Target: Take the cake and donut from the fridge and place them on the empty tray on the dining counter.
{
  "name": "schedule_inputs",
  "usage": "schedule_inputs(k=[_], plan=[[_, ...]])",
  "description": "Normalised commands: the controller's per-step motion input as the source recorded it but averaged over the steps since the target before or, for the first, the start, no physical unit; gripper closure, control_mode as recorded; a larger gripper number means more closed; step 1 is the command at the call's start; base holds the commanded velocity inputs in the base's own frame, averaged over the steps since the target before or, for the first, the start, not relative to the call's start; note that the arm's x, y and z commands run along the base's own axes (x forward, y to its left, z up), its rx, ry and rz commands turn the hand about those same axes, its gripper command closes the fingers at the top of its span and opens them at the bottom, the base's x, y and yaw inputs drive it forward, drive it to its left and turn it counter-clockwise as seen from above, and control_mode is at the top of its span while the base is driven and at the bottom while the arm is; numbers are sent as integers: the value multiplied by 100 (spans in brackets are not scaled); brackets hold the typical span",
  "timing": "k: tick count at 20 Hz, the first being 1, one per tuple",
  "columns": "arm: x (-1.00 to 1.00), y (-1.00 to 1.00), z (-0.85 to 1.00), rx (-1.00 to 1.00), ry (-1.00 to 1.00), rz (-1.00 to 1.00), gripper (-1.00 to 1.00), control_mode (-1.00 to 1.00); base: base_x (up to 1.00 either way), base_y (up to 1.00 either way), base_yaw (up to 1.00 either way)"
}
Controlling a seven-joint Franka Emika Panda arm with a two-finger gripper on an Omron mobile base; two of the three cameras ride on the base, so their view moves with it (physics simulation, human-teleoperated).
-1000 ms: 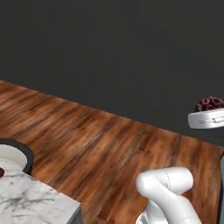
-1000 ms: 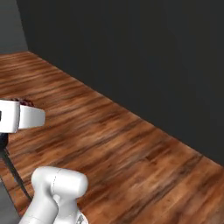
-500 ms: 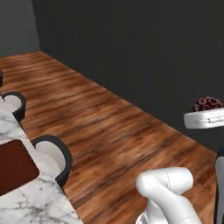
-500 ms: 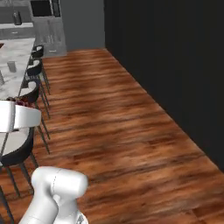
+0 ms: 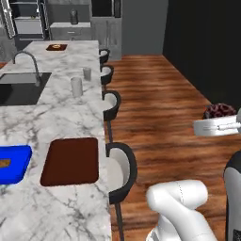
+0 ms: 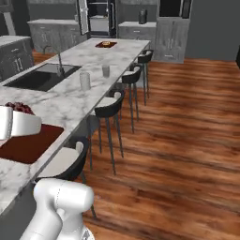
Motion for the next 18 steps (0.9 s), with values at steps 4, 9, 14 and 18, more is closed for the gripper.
schedule_inputs(k=[4,9,14,18], plan=[[0,0,0,0,0,0,100,100,28,0,94],[0,0,0,0,0,0,100,100,24,0,92],[0,0,0,0,0,0,100,100,63,-46,63],[0,0,0,0,0,0,100,100,100,-68,46]])
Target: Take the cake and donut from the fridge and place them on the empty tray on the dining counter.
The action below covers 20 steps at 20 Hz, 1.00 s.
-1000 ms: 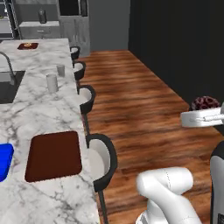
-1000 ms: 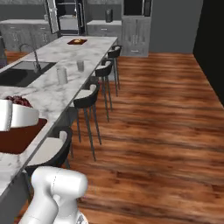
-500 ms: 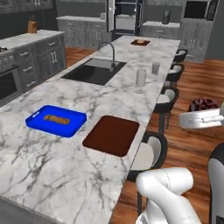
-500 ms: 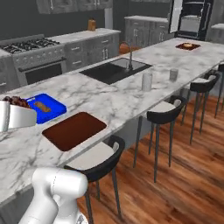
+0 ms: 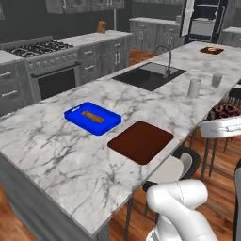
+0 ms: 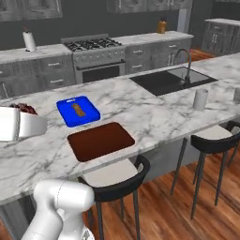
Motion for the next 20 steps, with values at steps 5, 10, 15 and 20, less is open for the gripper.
schedule_inputs(k=[5,10,15,20], plan=[[0,0,0,0,0,0,100,100,94,-36,59],[0,0,0,0,0,0,100,100,88,-18,69],[0,0,0,0,0,0,100,100,100,-24,47],[20,-7,-8,3,5,9,100,-100,80,-22,37]])
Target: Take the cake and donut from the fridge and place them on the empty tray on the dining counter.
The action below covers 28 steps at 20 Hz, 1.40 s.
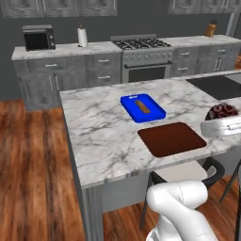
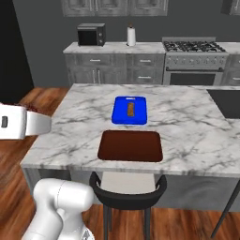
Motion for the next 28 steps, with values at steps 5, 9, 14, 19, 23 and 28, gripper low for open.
schedule_inputs(k=[5,9,14,19,23,28], plan=[[100,-23,-40,13,27,32,100,-100,0,0,0],[100,0,-58,0,38,1,100,-100,0,0,0],[100,5,-66,0,31,0,100,-100,0,0,0],[78,0,-61,-6,2,0,100,-100,0,0,0],[28,0,-59,-9,-7,3,100,-100,0,0,0],[29,-14,-56,-5,-8,3,100,-100,0,0,0]])
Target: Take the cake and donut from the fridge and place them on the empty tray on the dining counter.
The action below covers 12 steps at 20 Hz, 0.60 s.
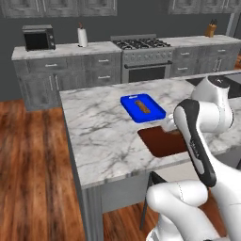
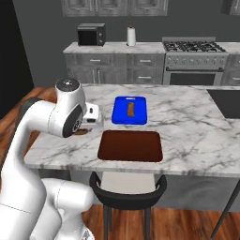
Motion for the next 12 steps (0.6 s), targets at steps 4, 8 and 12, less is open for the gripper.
schedule_inputs(k=[4,8,12], plan=[[32,-28,-58,-2,-13,1,100,-100,0,0,0],[61,-33,-63,0,-9,0,100,-100,0,0,0],[71,-49,-44,0,5,0,100,-100,0,0,0]])
